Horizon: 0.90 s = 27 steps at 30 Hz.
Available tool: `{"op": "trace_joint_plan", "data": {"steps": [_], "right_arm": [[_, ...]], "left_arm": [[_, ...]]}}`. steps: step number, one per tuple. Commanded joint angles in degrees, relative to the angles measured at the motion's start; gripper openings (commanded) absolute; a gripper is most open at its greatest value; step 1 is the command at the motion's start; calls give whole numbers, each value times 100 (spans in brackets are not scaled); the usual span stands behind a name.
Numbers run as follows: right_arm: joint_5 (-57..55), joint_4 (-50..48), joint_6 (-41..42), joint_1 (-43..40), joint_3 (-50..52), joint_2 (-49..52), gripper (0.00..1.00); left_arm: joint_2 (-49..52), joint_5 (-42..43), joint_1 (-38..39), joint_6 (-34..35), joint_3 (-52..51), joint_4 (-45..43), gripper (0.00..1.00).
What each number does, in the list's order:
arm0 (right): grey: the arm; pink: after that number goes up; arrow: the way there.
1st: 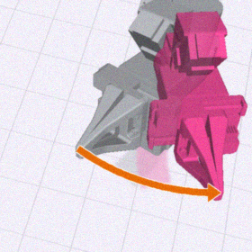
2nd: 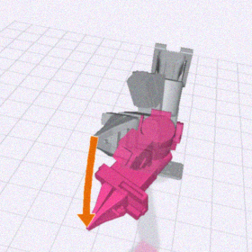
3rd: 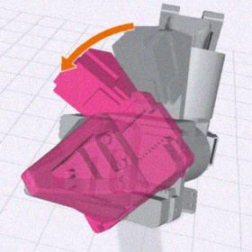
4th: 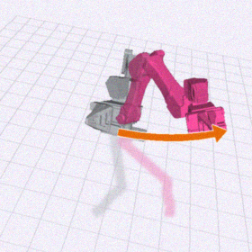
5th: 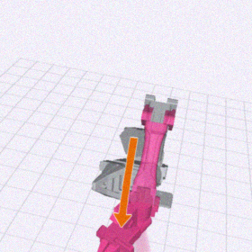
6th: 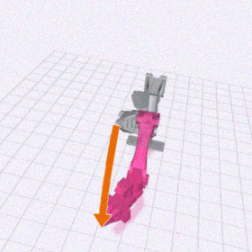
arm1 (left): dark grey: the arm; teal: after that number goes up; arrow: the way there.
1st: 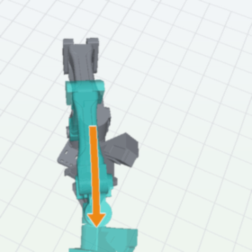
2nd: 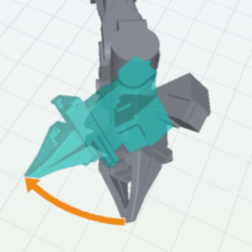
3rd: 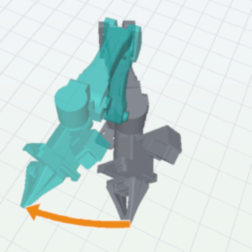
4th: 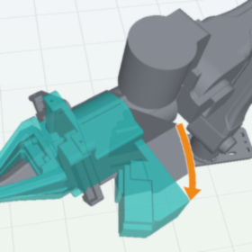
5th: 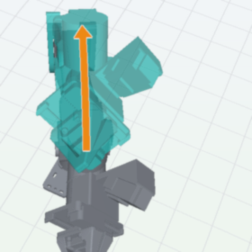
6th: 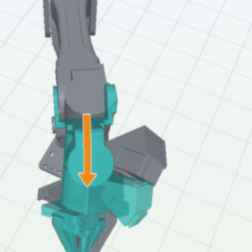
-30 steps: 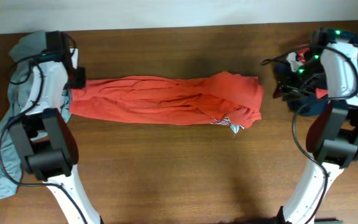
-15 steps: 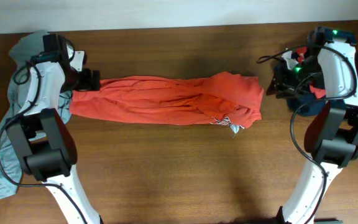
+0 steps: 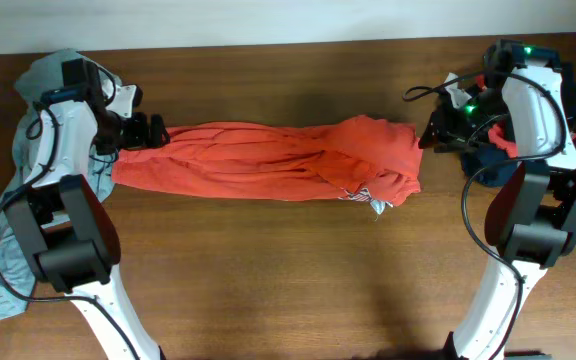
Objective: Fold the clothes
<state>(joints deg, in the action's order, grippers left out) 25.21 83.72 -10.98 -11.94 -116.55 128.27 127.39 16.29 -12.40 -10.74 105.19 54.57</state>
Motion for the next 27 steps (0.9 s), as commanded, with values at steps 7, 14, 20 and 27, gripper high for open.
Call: {"op": "trace_joint_plan", "data": {"steps": [7,14,20,27], "right_arm": [[271,26,-55,31,-50,-33,42],[269,26,-55,31,-50,-33,43],[267,50,-57,31,-50,-33,43],[267,50,-57,31,-50,-33,43]], "left_arm": [[-173,-98,-492,243,-11,-190,99],[-173,61,-573,72,-15,-107,99],[-170,-44,-579,76,-17,79,99],[-162,-404,-673,85,-153,267,99]]}}
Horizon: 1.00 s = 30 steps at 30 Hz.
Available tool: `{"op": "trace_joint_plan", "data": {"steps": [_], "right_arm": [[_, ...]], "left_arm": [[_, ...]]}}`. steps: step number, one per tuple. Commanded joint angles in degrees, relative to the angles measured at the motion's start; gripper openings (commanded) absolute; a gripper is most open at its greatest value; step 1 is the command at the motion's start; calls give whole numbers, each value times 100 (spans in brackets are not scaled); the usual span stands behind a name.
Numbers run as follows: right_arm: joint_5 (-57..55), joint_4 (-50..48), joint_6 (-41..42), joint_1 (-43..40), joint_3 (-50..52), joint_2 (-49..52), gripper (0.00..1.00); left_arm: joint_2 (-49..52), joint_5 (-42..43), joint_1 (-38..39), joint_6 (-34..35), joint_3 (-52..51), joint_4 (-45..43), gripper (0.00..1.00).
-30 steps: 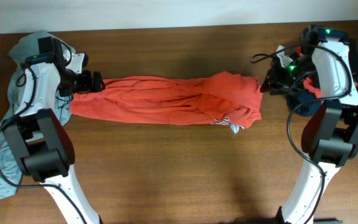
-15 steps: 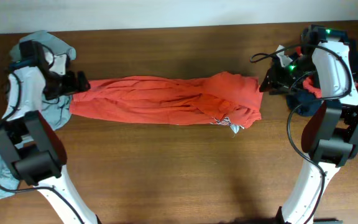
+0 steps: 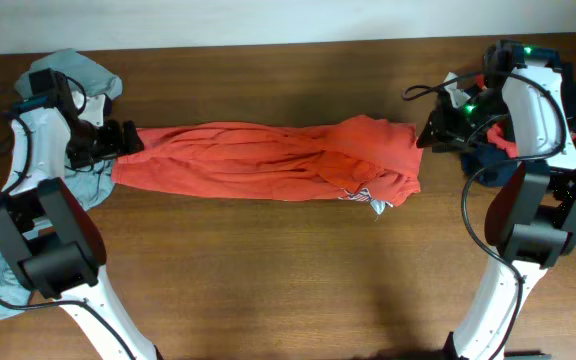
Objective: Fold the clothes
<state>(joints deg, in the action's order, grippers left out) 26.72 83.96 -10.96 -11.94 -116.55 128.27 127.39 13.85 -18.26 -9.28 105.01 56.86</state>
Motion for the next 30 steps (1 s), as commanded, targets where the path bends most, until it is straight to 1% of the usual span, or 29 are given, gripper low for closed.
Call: {"op": "trace_joint_plan", "data": {"steps": [1,8,12,18,19,25,30], "right_arm": [[116,26,-59,31,-50,-33,43],[114,26,-59,31,-50,-33,43],[116,39,-61,31,-50,-33,43],[68,107,-66,31,-50,-33,44],[59,109,-66,31,-50,-33,46],[48,107,-66,31,-50,-33,47],[48,109,-66,31,-50,-33,47]], "left_arm": [[-162,-133,-105,-66,-195,13,99],[-162,-140,-129,-42,-822,-654,99],[-162,-151,-146,210,-1014,-986,99],[-162,-166,-402,542,-1027,-1169,99],[-162,-164,-461,564,-1027,-1193,99],[-162,-164,-807,535,-1025,-1292,99],[-162,-164,-866,470,-1025,-1333,99]]}}
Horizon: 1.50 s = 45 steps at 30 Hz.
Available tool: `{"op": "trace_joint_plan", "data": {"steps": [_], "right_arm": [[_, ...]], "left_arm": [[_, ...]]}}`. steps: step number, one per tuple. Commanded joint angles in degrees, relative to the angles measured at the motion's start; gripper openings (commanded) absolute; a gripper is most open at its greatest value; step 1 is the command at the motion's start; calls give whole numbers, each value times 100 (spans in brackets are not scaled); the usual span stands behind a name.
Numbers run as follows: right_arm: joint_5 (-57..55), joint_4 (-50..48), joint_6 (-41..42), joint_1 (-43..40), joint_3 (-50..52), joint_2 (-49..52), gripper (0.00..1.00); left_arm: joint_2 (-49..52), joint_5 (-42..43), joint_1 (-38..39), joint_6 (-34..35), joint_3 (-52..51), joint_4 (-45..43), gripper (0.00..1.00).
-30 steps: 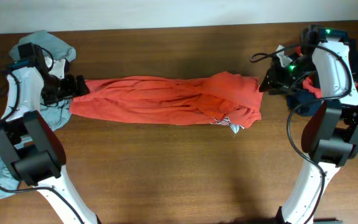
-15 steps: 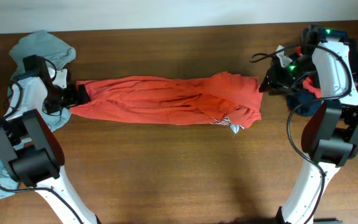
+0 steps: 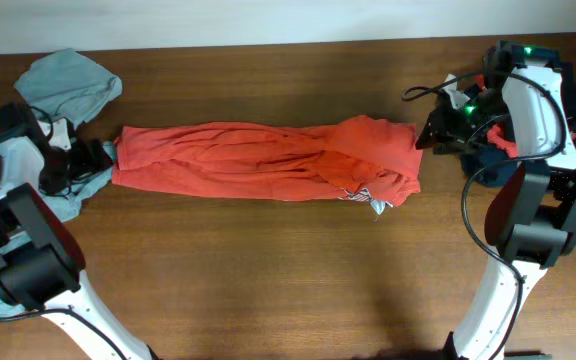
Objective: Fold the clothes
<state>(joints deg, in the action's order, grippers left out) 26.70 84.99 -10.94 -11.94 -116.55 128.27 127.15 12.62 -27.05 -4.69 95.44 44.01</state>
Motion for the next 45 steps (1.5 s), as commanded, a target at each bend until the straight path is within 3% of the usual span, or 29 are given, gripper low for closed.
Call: {"op": "trace_joint_plan", "data": {"steps": [1,20,39,45], "right_arm": [[50,7,-66,31,-50,-33,47],[-17,26,-66,31,-50,-33,47],[-37,190,-87,31,-50,-33,48],[-35,199,-87,31,-50,-33,48]], "left_arm": [[-138,-44,13,11,-68,-59,99],[-138,-151,-697,13,-59,-203,99],[-162,498,22,-33,1220,474,99],[-149,1078,293,-490,1217,485,99]]}}
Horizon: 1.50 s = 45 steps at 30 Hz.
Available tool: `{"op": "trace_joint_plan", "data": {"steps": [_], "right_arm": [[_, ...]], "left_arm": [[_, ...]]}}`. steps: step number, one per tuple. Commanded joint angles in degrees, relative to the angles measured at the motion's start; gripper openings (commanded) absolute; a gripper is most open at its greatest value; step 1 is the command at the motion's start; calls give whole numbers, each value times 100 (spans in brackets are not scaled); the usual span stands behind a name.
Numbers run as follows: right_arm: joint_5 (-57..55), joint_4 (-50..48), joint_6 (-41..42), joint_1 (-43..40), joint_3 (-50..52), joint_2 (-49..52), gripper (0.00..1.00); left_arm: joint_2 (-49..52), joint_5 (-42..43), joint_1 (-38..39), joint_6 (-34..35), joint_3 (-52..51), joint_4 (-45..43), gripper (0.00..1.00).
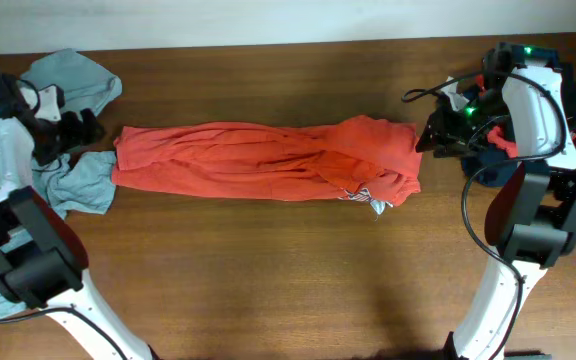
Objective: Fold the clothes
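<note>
A red-orange garment [268,160] lies stretched in a long band across the middle of the table, its right part bunched, with a small white tag at its lower right. My left gripper [86,127] hovers just left of the garment's left end, apart from it, over grey cloth, and looks open and empty. My right gripper [428,135] sits right at the garment's upper right corner. The overhead view does not show whether its fingers pinch the cloth.
A grey-green garment [73,75] lies crumpled at the back left and trails down past the table's left edge. A dark blue and red pile of clothes sits behind the right arm. The table [288,290] is brown wood.
My left gripper has moved up and slightly inward, from beside the garment's lower left corner to beside its upper left corner. The red garment and the right arm have not moved.
My left gripper was first at the garment's left end, which was drawn to a point towards it. Then it stood further left with the end stretched out. Then the end lay flat and free with the gripper away from it. The right arm stayed put throughout.
</note>
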<state>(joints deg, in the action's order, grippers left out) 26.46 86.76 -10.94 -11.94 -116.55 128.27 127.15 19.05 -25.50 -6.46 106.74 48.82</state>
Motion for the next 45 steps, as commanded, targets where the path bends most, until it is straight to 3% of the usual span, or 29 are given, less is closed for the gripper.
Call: {"op": "trace_joint_plan", "data": {"steps": [1,8,23,27,45], "right_arm": [[-11,24,-87,31,-50,-33,48],[-11,28,-85,31,-50,-33,48],[-11,48,-85,31,-50,-33,48],[-13,85,-90,31,-50,-33,48],[-13,138,-90,31,-50,-33,48]], "left_arm": [[-149,479,175,-321,87,2,99],[-131,1207,369,-503,-20,7,99],[-46,1220,629,-479,-955,-127,89],[-46,1045,634,-476,-1038,-245,84],[433,337,734,-350,-1038,-688,85]]}}
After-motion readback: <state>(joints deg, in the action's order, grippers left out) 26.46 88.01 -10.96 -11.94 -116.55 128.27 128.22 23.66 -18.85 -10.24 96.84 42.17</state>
